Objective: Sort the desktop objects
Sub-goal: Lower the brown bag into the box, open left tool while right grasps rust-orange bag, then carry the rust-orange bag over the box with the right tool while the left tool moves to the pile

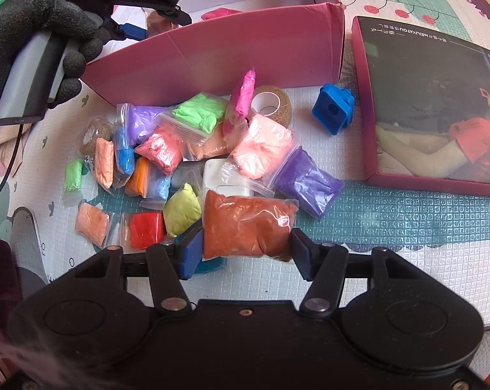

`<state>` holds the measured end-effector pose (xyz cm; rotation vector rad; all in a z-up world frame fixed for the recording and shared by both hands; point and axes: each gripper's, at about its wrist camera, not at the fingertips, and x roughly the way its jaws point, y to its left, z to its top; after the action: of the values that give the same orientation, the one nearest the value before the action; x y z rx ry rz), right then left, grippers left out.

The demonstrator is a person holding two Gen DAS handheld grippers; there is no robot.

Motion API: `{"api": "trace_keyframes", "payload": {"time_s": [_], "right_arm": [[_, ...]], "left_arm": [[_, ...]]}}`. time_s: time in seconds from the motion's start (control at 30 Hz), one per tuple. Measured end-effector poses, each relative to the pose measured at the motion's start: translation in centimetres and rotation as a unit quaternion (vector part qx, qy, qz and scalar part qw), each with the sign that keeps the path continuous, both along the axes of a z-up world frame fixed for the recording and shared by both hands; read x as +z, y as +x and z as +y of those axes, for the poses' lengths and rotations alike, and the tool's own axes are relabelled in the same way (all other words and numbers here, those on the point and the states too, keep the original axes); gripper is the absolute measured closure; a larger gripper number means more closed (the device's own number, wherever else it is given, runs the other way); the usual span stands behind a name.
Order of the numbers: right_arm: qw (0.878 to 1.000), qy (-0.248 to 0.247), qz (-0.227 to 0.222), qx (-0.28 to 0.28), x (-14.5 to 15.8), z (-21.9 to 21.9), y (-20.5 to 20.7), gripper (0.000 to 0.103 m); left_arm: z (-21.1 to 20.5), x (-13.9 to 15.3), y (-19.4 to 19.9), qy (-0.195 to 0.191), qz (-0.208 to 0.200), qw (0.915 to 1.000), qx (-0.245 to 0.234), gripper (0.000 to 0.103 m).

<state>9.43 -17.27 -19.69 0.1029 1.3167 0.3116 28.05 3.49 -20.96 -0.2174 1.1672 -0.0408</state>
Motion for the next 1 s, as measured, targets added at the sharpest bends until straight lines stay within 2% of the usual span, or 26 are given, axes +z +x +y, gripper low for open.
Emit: {"api": "trace_keyframes", "payload": {"time_s": [0.13, 0.3, 0.47, 0.73, 0.9, 1.0], "right_arm": [[1.0, -0.003, 0.0, -0.003, 0.2, -0.3, 0.0, 0.046], [1.0, -0.006, -0.005, -0.009, 0.6, -0.8, -0.1, 0.046], [1.0, -0.008, -0.015, -0.013, 1.3, -1.0, -0.1, 0.046], [0.999, -0.001, -0.036, -0.016, 3.1, -1.2, 0.4, 0.046], [0.998, 0.005, -0.053, -0.018, 4.6, -1.3, 1.4, 0.046], [0.998, 0.005, -0.068, -0.013, 5.9, -1.1, 2.2, 0.046]], "left_arm": [[-0.3, -0.9, -0.1, -0.001, 0.018, 0.9998, -0.006, 0.049], [-0.2, -0.5, -0.3, -0.011, 0.019, 0.9997, -0.005, 0.03], [-0.4, 0.4, -0.9, -0.009, 0.02, 0.9997, -0.008, 0.029], [-1.3, 4.0, -3.2, 0.006, -0.005, 0.9995, -0.032, 0.029], [-2.0, 7.3, -5.5, 0.04, -0.042, 0.9952, -0.078, 0.029], [-1.4, 9.2, -6.8, 0.045, -0.061, 0.9939, -0.08, 0.029]]}}
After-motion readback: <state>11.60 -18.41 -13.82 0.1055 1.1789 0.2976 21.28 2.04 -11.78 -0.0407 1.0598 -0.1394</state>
